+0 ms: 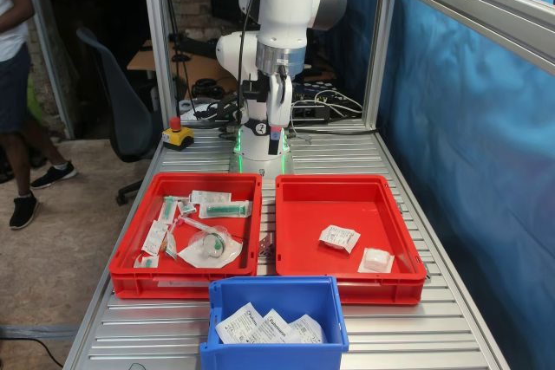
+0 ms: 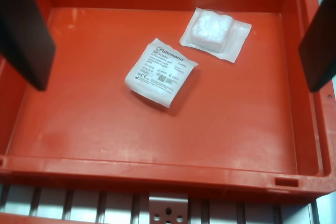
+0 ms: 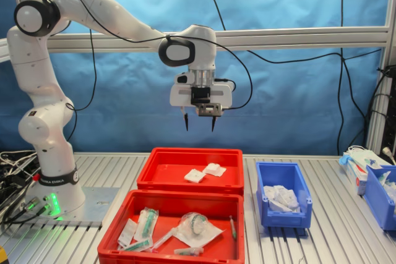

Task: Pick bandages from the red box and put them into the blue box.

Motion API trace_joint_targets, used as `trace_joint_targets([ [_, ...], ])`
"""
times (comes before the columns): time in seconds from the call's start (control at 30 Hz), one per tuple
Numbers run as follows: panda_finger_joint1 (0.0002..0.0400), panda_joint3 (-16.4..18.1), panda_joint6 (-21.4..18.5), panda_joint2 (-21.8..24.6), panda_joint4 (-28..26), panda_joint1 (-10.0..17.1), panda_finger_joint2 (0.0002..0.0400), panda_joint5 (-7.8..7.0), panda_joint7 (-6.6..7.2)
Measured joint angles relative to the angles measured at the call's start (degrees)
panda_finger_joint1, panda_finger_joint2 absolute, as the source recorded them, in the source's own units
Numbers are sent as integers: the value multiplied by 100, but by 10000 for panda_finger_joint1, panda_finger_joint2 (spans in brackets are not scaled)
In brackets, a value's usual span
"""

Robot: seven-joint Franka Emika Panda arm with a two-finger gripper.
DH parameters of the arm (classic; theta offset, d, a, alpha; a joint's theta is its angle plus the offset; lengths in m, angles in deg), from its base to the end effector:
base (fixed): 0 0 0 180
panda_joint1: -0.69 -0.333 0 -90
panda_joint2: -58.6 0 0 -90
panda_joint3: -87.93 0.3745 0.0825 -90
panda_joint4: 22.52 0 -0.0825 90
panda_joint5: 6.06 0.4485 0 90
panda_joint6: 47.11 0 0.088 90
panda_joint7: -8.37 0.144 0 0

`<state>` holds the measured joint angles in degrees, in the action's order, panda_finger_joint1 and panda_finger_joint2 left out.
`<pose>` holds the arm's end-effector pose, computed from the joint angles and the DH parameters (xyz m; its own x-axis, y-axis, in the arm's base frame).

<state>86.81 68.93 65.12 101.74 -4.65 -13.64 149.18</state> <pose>0.5582 0.0290 0.4328 -0.6830 -0.7238 0.0979 -0.7302 0.6799 -0.0680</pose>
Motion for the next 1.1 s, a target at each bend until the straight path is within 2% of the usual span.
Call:
trace_joint_targets([
  [0.4,400,0,0,0,0,-4,400,0,0],
  [0.67,400,-1,0,0,36,-101,400,8,0],
  [0.77,400,-1,10,0,87,-161,400,69,0],
  [0.83,400,-1,86,0,180,-247,400,198,0],
  [0.9,400,-1,156,0,235,-289,400,262,0],
  [1.1,400,1,455,-1,418,-433,400,380,6],
])
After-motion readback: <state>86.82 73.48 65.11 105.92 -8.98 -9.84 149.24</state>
